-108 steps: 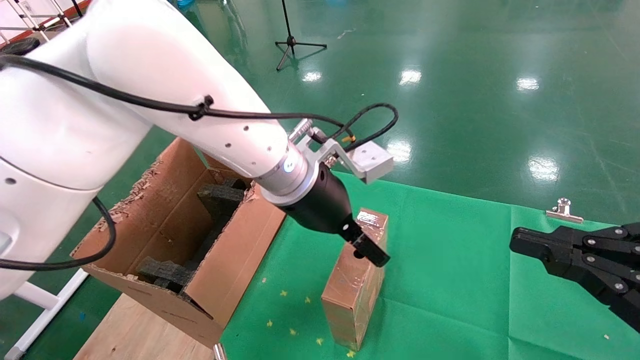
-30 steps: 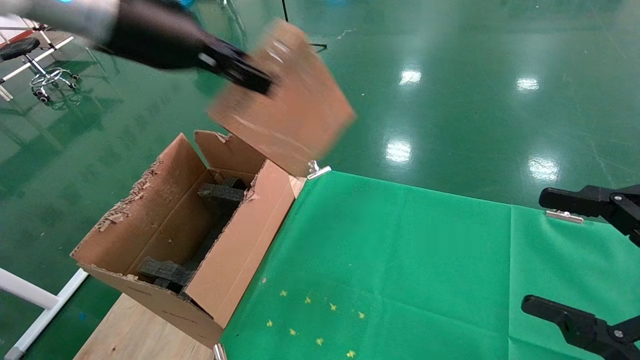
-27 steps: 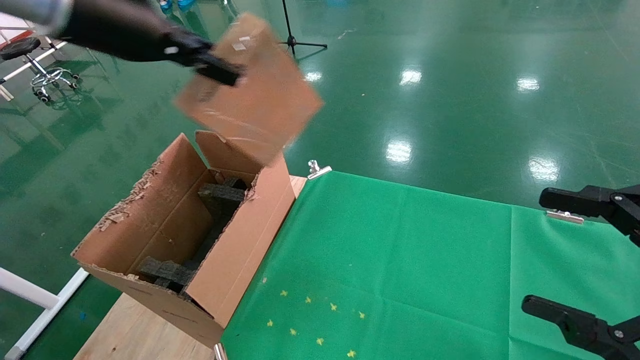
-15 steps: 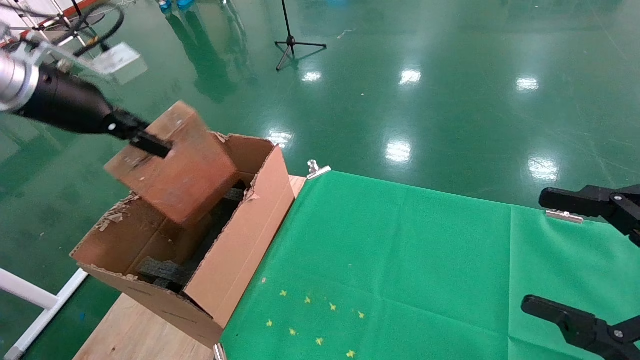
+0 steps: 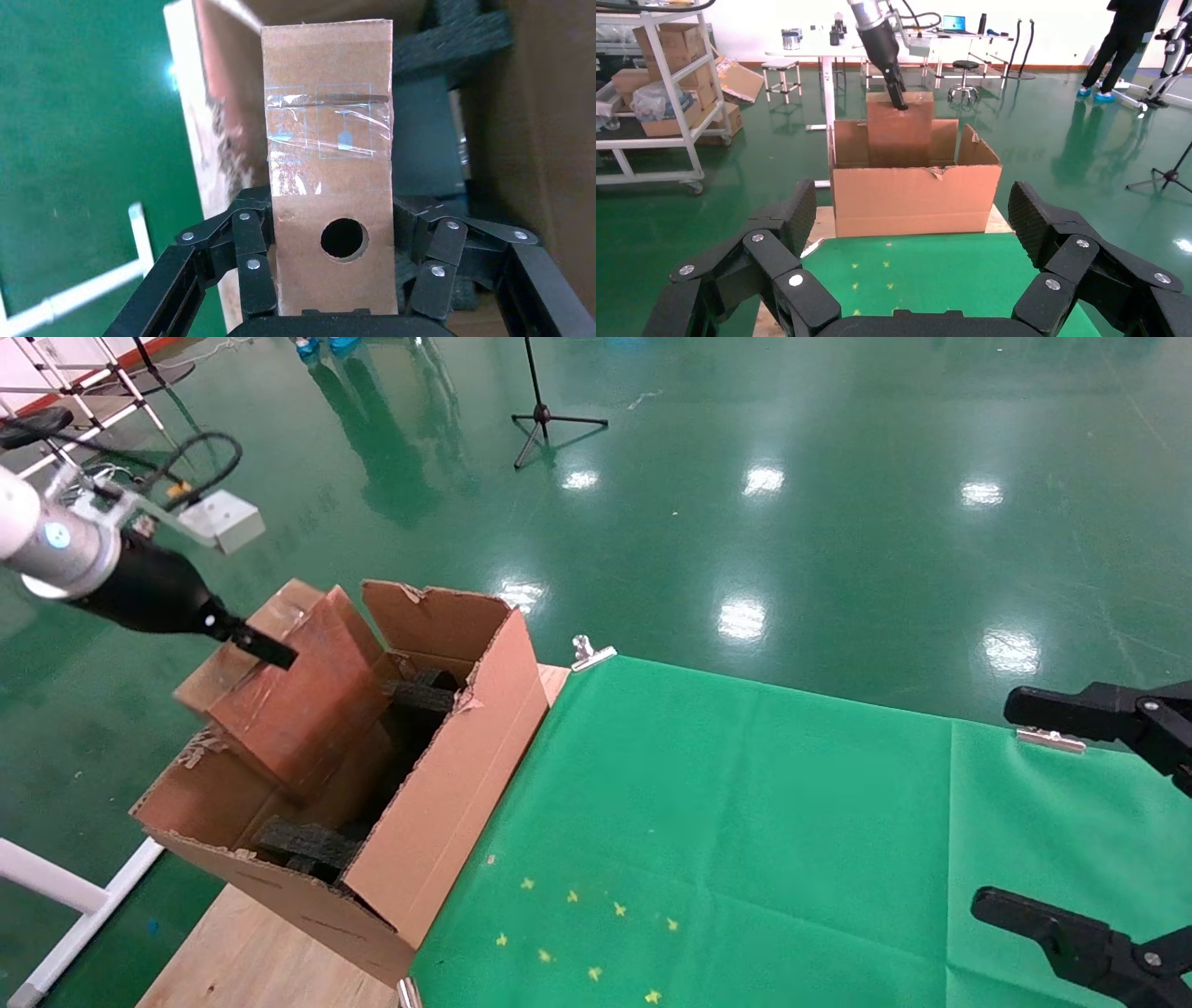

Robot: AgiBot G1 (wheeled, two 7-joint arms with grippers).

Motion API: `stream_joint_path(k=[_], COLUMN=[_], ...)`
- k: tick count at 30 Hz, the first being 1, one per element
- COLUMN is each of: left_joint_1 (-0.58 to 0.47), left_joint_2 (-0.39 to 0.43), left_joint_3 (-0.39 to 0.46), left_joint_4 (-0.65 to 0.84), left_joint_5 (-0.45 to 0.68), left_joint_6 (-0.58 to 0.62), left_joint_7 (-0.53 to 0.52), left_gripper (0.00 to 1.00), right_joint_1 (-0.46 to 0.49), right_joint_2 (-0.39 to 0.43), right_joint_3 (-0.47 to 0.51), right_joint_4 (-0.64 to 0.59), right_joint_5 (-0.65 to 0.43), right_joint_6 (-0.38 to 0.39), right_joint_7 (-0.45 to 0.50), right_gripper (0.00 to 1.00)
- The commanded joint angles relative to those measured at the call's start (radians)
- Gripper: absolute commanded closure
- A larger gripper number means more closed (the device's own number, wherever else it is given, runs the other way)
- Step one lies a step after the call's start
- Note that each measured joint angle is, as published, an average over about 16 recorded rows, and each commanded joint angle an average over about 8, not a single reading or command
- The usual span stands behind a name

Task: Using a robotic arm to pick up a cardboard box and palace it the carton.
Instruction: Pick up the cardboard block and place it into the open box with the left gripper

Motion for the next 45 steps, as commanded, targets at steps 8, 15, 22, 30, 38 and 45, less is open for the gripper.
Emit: stream_joint_path(k=[8,15,22,30,38,45], left_joint_1=[0.063,0.117,0.175,0.253,0.331,0.388], left_joint_2=[0.026,0.036,0.049,0.056,0.070,0.080], left_joint_3=[0.009,-0.002,-0.015,-0.038,-0.048,-0.061], left_joint_4=[0.097,0.121,0.141,0.163,0.166,0.170], left_joint_5=[0.019,0.003,-0.016,-0.049,-0.065,-0.083], left_joint_6=[-0.169,-0.272,-0.304,-0.338,-0.372,-0.397], left_joint_7=[-0.008,-0.002,0.012,0.006,0.014,0.008], left_gripper=[1.00,1.00,1.00,1.00,1.00,1.00], right_joint_1=[0.000,0.000,0.000,0.000,0.000,0.000], right_joint_2=[0.000,0.000,0.000,0.000,0.000,0.000], right_joint_3=[0.000,0.000,0.000,0.000,0.000,0.000], right_joint_4=[0.000,0.000,0.000,0.000,0.000,0.000], right_joint_5=[0.000,0.000,0.000,0.000,0.000,0.000], right_joint_6=[0.000,0.000,0.000,0.000,0.000,0.000], right_joint_7=[0.000,0.000,0.000,0.000,0.000,0.000], right_gripper=[0.00,0.00,0.00,0.00,0.00,0.00])
